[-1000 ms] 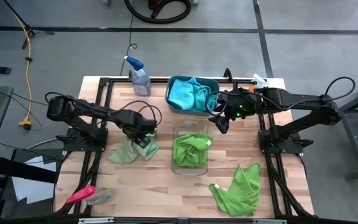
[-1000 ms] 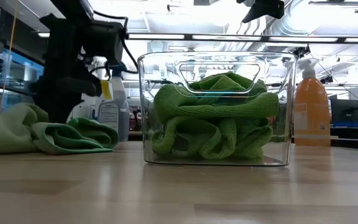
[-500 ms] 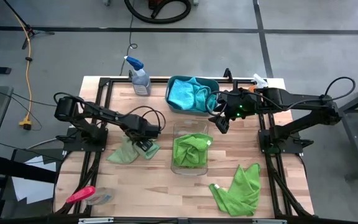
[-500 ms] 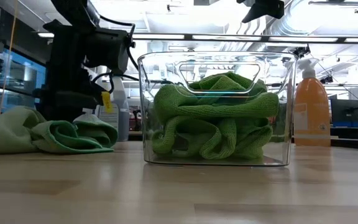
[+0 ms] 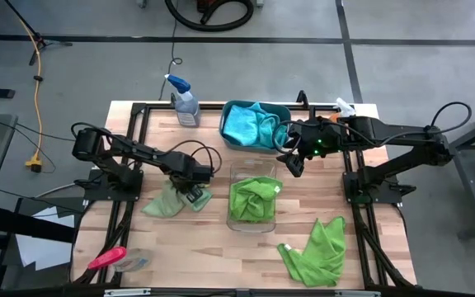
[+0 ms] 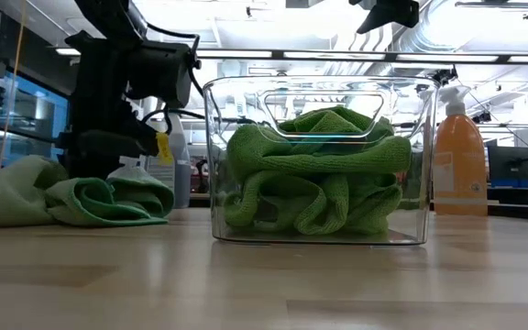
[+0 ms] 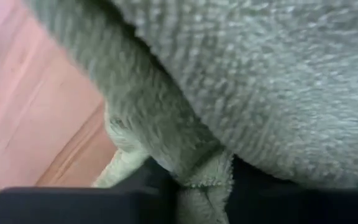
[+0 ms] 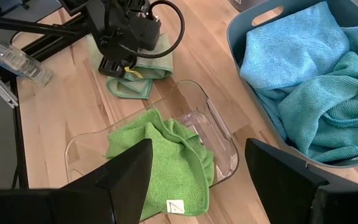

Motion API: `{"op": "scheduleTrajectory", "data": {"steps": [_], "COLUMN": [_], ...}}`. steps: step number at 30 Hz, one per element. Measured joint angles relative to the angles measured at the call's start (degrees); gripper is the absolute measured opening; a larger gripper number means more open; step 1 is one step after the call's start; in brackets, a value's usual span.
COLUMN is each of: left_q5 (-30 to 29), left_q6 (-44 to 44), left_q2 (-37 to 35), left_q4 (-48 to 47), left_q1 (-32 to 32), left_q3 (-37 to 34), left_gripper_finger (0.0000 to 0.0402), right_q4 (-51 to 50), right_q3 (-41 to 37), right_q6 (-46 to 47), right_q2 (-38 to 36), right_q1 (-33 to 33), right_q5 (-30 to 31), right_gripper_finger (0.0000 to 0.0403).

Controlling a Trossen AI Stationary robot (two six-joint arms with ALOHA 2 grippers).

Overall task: Sort microfiber towel by color & place in baskets
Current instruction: Put the light green microfiber towel into the transparent bin

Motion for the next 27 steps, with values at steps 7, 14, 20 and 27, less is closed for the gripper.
{"op": "scheduleTrajectory", "data": {"steps": [7, 14, 20, 27], "left_q5": [0.21, -0.42, 0.59, 1.27], "left_q6": [5.12, 6.25, 4.69, 0.43], "left_q2": [-2.02, -9.52, -20.62, -34.86], "left_q4": [0.52, -0.05, -0.42, -0.18], "left_q1": [-0.04, -0.04, -0.04, -0.04], "left_q3": [-0.09, -0.39, -0.31, 0.52], "left_gripper_finger": [0.0012, 0.0003, 0.0001, 0.0001], "right_q4": [0.01, 0.01, 0.01, 0.05], "right_q3": [0.0, 0.0, 0.0, 0.0], "right_q6": [0.21, 0.21, 0.18, -0.73], "right_q2": [0.0, 0.0, 0.0, 0.0], "right_q1": [-0.01, -0.01, -0.01, 0.01], "right_q5": [0.0, 0.01, 0.0, 0.02], "right_gripper_finger": [0.0256, 0.0256, 0.0256, 0.0256]}}
